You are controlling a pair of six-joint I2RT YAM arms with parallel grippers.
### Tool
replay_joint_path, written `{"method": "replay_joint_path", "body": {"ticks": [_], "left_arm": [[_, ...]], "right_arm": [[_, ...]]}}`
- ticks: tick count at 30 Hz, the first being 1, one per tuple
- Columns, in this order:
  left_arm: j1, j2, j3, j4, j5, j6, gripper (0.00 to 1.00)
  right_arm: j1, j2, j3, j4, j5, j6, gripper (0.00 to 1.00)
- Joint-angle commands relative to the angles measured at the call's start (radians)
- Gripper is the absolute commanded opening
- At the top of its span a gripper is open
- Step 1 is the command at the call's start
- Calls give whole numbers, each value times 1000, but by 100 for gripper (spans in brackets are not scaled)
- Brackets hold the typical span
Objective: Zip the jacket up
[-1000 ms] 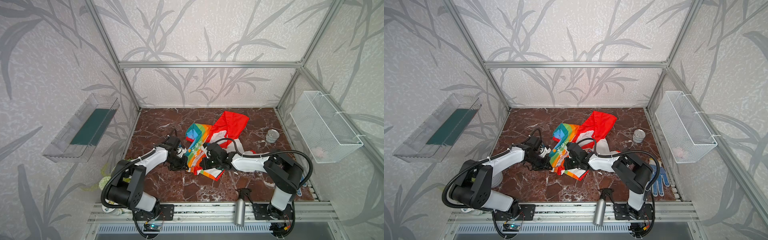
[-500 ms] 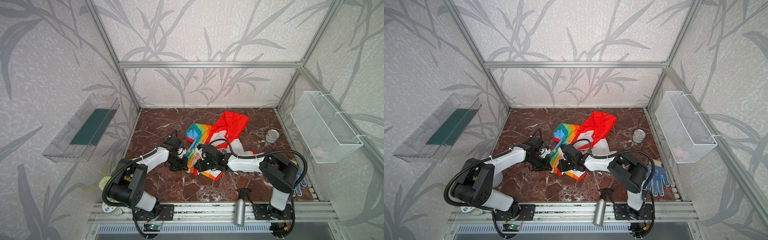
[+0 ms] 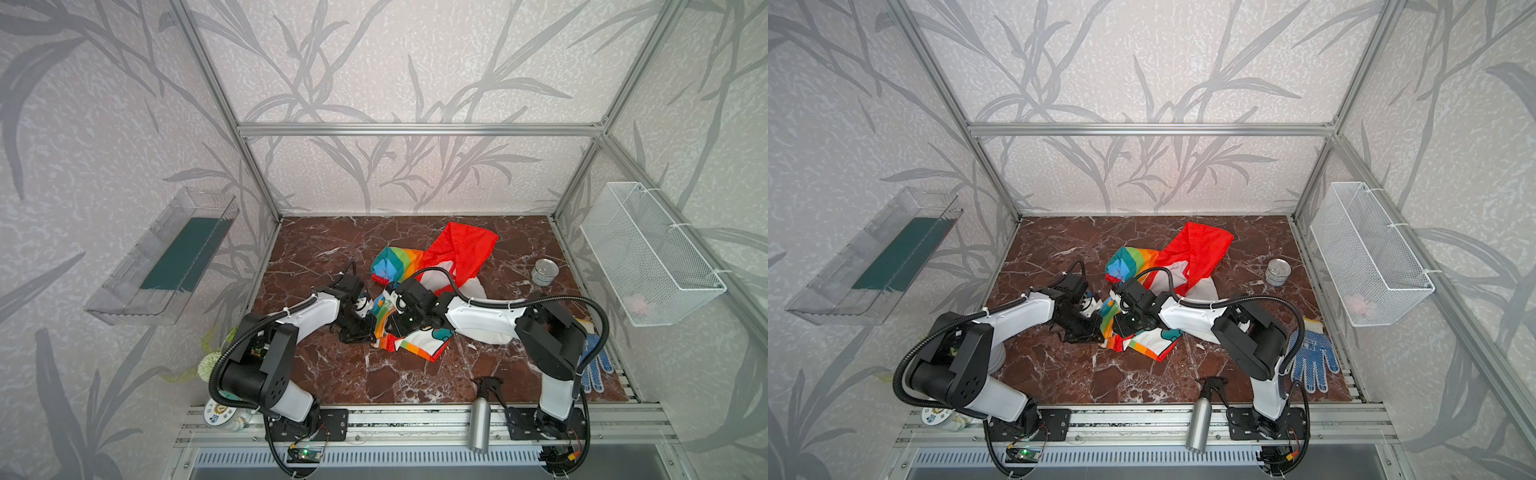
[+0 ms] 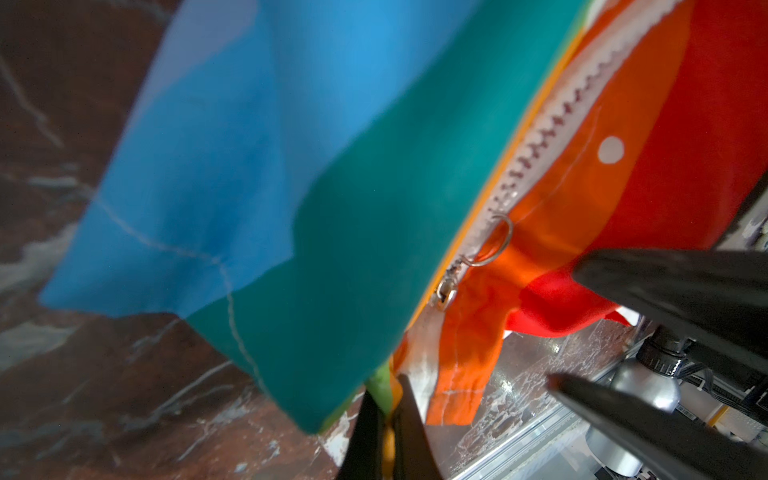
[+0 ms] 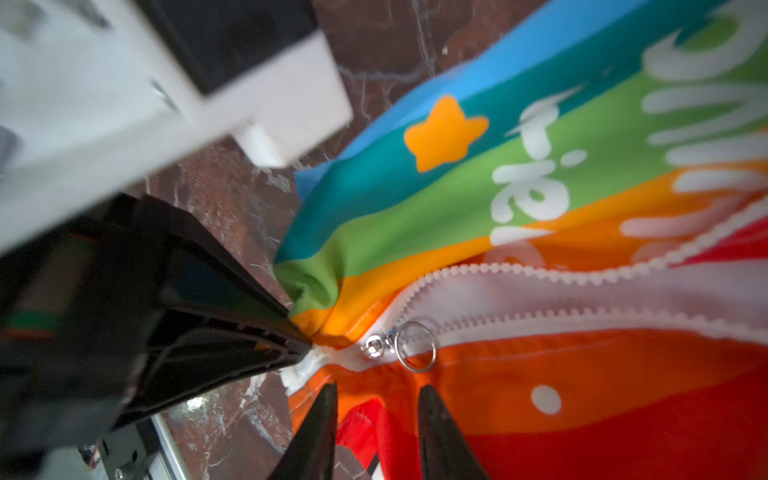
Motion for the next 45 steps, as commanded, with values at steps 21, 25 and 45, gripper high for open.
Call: {"method": "replay_joint_path", "body": {"ticks": [21,25,45], "left_arm": [[-15,16,32,-39,-6,29,0],[-15,20,30,-34,-2,29,0],[-15,14,33,-34,4,35,0]], "right_arm": [[-17,100,73,-18,-82,-64,30],[-28,83,68,-13,-93,-59,22],[-102,75,61,46,-250,-63,33]]}}
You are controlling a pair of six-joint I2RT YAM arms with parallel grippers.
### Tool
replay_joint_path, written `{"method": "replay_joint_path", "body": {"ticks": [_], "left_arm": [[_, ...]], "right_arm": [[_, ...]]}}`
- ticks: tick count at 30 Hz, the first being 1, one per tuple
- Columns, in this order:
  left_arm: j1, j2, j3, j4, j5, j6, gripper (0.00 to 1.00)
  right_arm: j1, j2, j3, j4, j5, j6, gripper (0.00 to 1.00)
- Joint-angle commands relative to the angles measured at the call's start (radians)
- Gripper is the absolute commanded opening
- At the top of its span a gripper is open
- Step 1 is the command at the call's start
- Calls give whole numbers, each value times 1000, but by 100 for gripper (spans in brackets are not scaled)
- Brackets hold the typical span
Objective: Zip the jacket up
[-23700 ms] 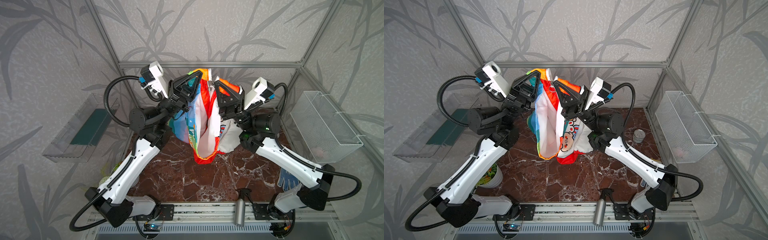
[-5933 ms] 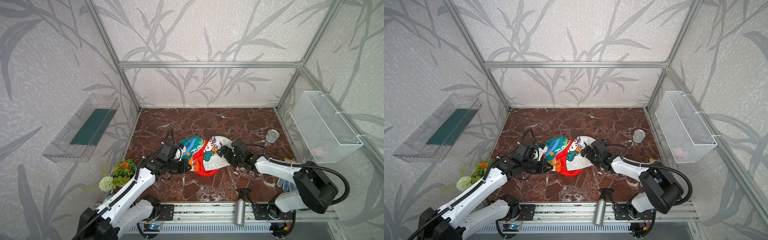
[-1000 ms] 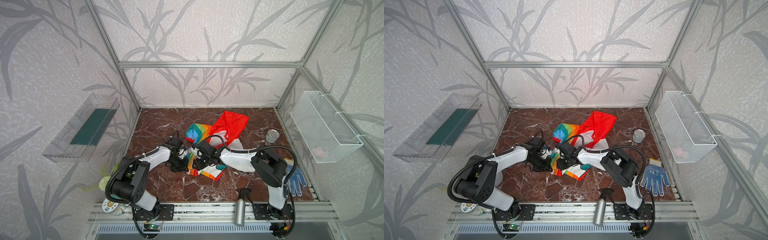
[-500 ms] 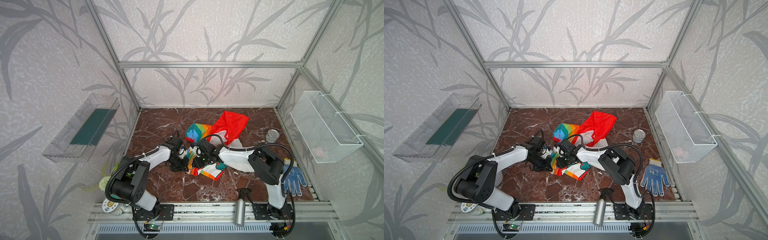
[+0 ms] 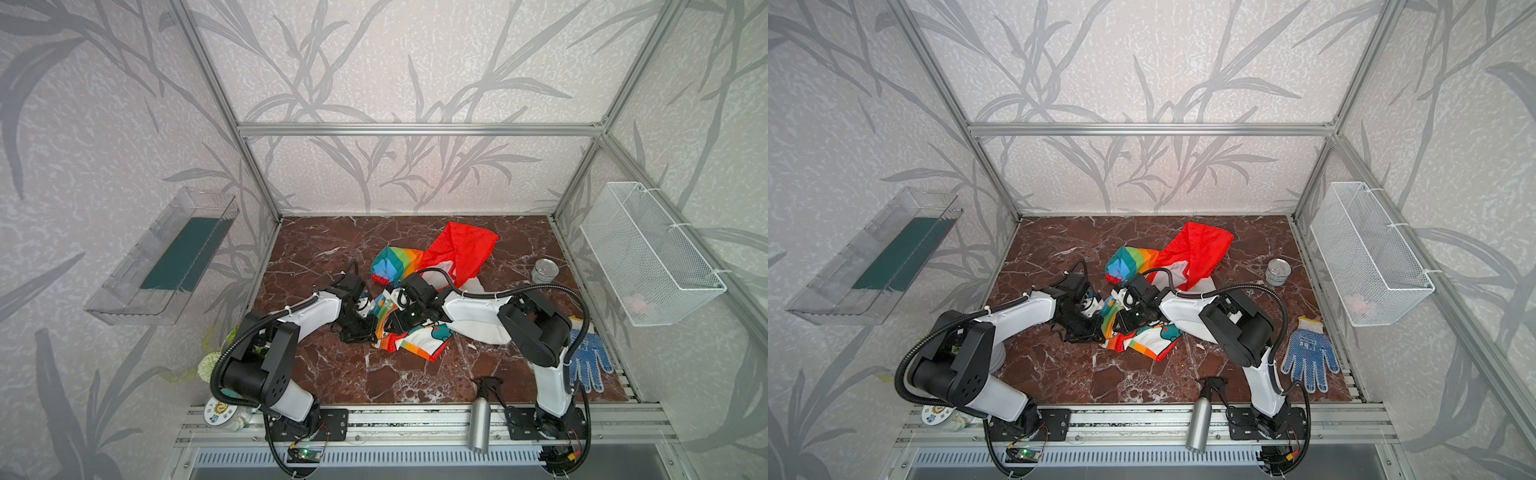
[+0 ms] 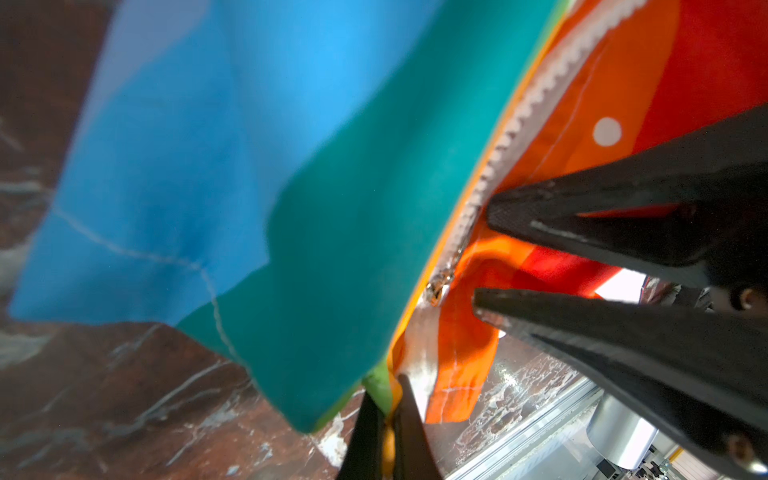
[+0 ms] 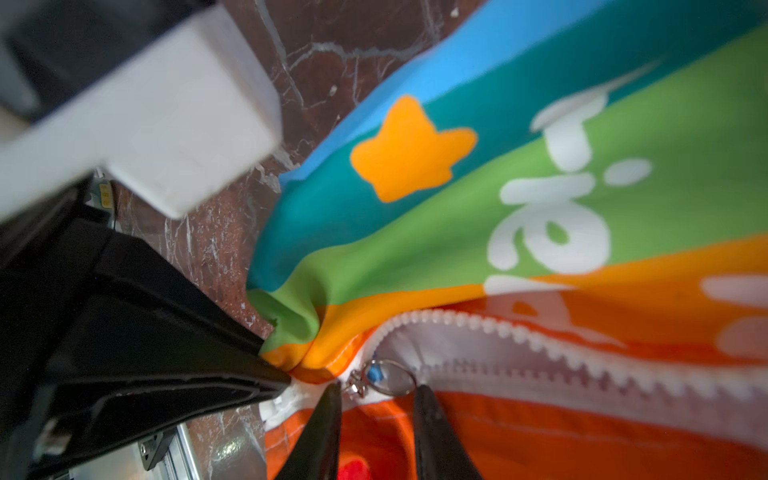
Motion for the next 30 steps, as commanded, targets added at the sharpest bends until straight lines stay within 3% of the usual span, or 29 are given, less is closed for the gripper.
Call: {"method": "replay_joint_path", "body": {"ticks": [1,21,30], "left_arm": [[-4,6,20,-24,-3,24,0],[-1,7,22,-20,-4,26,0],[0,2,20,-19,-3,26,0]], "right_arm": [[-17,-9,43,-39,-31,-35,34],[-47,90,42,92,-199,-10,45],[-53,55,11,96,-220,-52,36]]}}
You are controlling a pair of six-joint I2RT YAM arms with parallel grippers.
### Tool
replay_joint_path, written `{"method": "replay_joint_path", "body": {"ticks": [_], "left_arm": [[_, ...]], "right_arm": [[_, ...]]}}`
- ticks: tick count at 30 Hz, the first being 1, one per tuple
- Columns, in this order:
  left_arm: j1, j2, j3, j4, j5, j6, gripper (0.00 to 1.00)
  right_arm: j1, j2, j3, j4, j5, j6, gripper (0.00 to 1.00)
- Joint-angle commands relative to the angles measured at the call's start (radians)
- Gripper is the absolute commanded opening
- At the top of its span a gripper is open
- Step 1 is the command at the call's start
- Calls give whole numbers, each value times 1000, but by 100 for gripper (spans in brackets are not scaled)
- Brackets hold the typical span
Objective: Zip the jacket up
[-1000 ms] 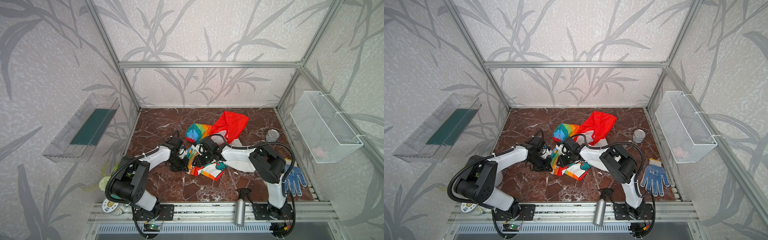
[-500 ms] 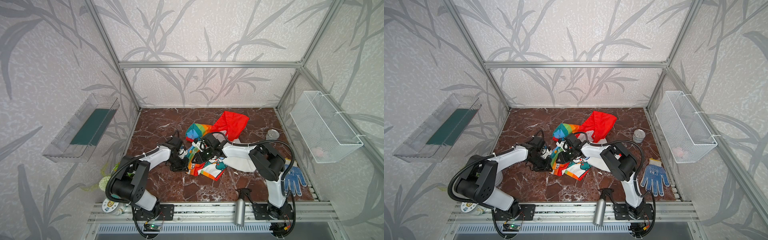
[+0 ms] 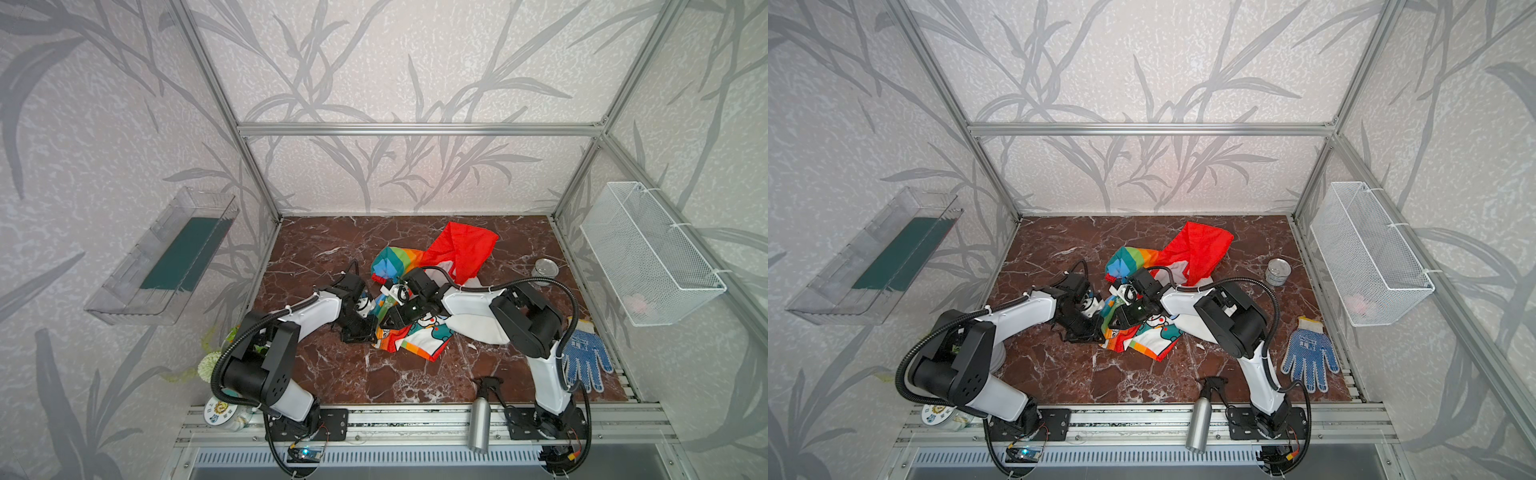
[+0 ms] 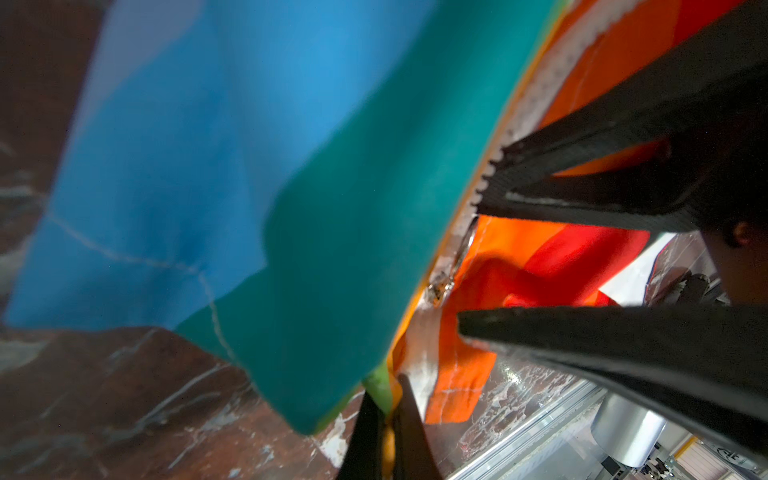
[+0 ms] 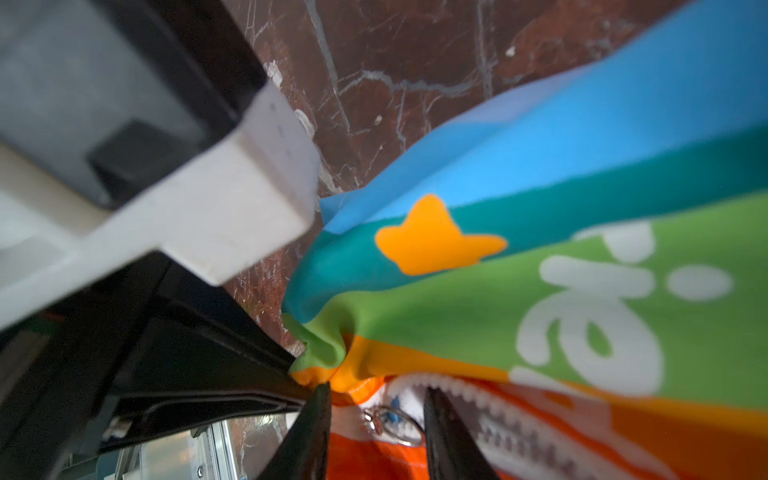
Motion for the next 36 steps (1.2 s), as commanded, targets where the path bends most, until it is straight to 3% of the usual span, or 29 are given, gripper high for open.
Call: {"method": "replay_joint_path", "body": {"ticks": [1,11,20,29,36], "left_arm": [[1,-2,21,-18,-4,11,0],[0,-2,22,-17,-4,14,0],[1,-4,22,-19,-5,13,0],[1,-11,22,-20,-5,14,0],[1,-50,24,-33,-71,7,0]], "right_arm": [[-5,-26,-21,3,-20,-22,35],[-4,-54,-48,6,-22,-10,23],[1,-50,-54,13,-29,-2,19],[1,-64,-61,5,1,-5,1],[1,-161,-52,-46,69,-37,0]]}}
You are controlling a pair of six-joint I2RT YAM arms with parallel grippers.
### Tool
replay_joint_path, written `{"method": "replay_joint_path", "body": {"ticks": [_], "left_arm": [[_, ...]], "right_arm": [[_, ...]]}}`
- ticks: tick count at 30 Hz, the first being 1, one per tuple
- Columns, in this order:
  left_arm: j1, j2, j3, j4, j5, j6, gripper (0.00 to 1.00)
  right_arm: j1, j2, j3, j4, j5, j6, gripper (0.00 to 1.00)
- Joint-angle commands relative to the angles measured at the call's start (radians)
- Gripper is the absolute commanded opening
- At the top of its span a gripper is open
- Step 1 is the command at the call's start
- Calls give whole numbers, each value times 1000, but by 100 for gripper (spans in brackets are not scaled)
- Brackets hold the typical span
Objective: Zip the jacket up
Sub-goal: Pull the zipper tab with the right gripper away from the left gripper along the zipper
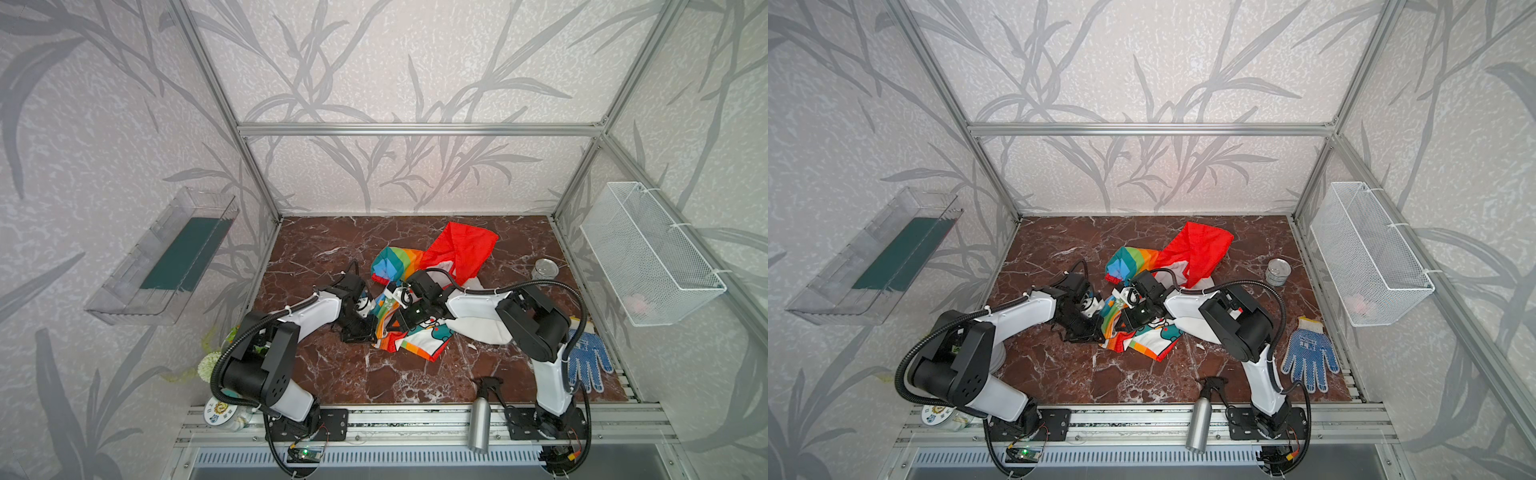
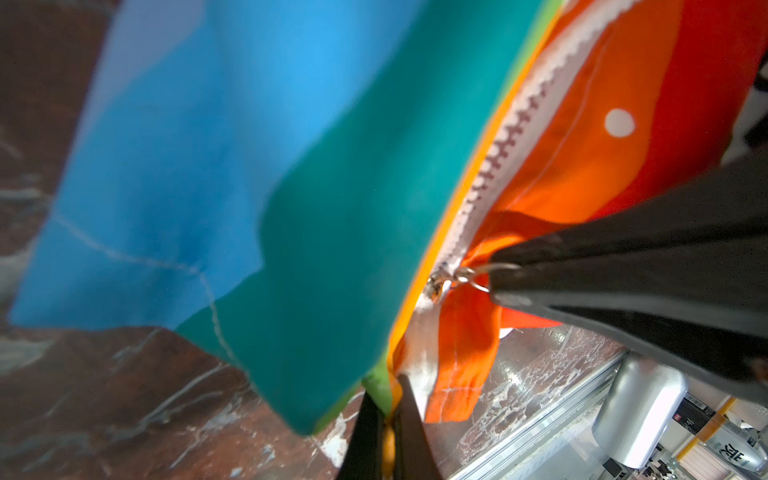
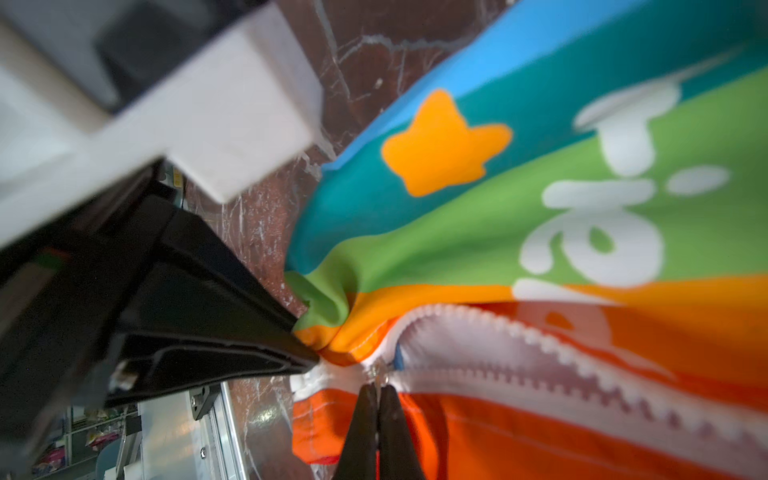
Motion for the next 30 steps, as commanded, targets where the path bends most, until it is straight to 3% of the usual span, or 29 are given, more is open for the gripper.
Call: {"method": "replay_joint_path", "body": {"ticks": [1,9,19,30], "left_arm": [[1,-61,23,-33,-87,2,0],[19,-126,30,-65,-126,6,0],[35,-178,47,-122,-142,32,0],[59,-206,115,-171,-197,24,0]], "right_arm": [[0,-97,10,-36,57,-41,0],[-13,-151,83,-181,154,-116,0],[-43,-228,75,-167,293,-120,0],[-179,-306,115,-234,370,-144,0]]}}
